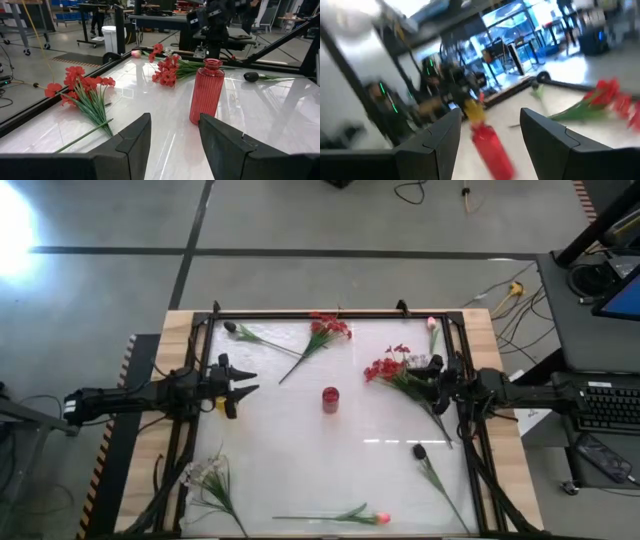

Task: Sort flowers into vase by color
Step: Put the right red flowers into the red vase

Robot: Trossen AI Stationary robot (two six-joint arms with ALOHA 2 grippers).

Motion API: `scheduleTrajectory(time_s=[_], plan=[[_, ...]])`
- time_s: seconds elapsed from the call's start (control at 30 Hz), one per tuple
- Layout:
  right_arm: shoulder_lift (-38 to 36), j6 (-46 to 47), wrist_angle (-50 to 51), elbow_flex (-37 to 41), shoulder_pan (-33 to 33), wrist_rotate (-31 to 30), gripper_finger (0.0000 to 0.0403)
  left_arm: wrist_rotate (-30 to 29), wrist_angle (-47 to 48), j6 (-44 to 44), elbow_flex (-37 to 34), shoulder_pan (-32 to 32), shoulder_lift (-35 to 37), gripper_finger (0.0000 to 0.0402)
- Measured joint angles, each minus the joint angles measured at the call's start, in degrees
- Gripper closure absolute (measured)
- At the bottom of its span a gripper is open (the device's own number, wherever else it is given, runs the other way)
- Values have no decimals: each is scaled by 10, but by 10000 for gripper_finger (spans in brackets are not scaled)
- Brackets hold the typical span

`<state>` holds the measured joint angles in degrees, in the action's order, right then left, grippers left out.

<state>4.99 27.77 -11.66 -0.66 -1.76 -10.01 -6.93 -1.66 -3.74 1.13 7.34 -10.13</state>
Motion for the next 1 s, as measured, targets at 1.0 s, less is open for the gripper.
scheduleTrajectory(time_s=[1.0], plan=[[484, 306, 630, -401, -5, -23, 207, 0, 0, 0, 0, 0, 0, 247]])
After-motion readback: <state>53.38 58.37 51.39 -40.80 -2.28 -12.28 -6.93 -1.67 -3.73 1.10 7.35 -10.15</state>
